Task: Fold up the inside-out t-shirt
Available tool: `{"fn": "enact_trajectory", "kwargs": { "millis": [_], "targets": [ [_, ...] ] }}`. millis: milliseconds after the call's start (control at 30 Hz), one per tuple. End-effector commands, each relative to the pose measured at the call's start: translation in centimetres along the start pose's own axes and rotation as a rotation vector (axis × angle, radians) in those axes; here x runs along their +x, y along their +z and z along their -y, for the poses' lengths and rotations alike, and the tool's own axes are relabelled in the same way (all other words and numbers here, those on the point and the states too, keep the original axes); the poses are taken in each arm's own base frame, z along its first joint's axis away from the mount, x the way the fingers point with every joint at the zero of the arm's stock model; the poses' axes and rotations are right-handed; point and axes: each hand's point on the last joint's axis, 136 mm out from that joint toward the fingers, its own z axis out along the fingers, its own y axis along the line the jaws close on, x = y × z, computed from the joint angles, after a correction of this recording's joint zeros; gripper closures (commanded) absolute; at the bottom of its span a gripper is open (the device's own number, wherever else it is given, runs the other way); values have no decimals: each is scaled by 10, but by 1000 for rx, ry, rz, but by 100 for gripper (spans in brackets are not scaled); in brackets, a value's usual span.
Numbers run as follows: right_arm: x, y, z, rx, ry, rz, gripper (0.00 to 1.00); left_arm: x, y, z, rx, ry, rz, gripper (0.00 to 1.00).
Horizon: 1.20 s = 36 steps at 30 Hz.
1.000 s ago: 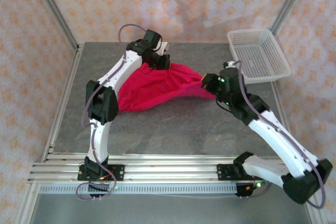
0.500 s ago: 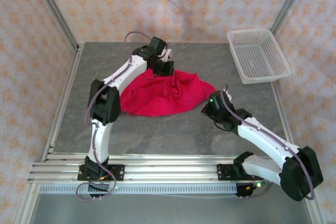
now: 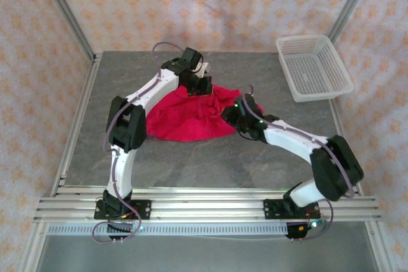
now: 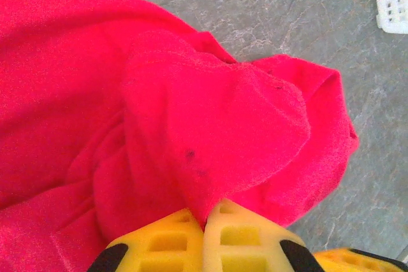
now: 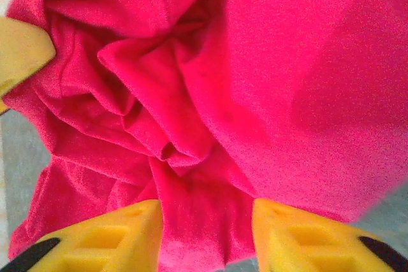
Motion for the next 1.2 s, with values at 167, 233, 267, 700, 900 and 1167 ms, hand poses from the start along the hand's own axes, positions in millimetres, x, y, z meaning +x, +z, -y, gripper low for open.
{"fn": "enact_trajectory", "kwargs": {
  "millis": [167, 233, 267, 700, 900, 1167],
  "targets": [
    [-24, 68, -32, 2, 52, 31, 58, -14, -40, 16, 33, 13, 76, 100],
    [-27, 76, -32, 18, 88, 18, 91, -16, -45, 13, 34, 4, 86, 100],
    [-28, 73, -36, 13, 92, 9, 100, -19, -50, 10, 31, -2, 96, 100],
    [-37, -88, 49, 107, 13, 194, 100, -42, -57, -7, 56, -103, 180, 100],
    [6, -62, 106, 157, 86, 111, 100, -9, -3, 9, 74, -94, 97, 100],
    [22, -61, 117, 197, 88, 53, 90, 12, 22, 18, 78, -87, 54, 100]
  ]
}}
